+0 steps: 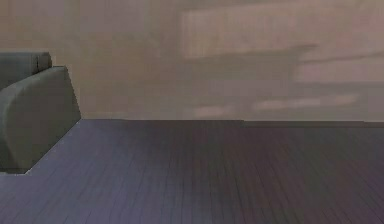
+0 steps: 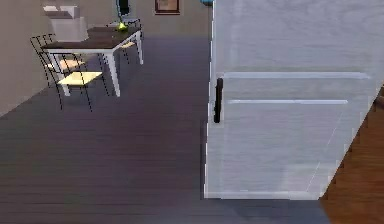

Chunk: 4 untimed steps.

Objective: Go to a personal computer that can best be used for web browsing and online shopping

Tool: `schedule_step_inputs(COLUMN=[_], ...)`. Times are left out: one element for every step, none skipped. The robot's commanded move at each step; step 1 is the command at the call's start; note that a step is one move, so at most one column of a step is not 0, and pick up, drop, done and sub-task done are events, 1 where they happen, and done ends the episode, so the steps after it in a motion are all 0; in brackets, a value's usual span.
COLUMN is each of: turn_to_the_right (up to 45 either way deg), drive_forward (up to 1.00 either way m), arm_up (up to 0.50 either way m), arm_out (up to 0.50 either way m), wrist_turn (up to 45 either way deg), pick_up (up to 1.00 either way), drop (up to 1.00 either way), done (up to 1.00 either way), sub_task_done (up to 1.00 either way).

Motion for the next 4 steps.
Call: schedule_step_inputs(turn_to_the_right=[-45.0,-15.0,-3.0,45.0], drive_forward=[0.00,0.00,0.00,0.00], arm_up=[0.00,0.00,0.00,0.00], arm_out=[0.00,0.00,0.00,0.00], wrist_turn=[0.0,0.0,0.0,0.0], pick_up=[0.00,0.00,0.00,0.00], drop=[0.00,0.00,0.00,0.00], done=[0.00,0.00,0.00,0.00], sub_task_done=[0.00,0.00,0.00,0.00])
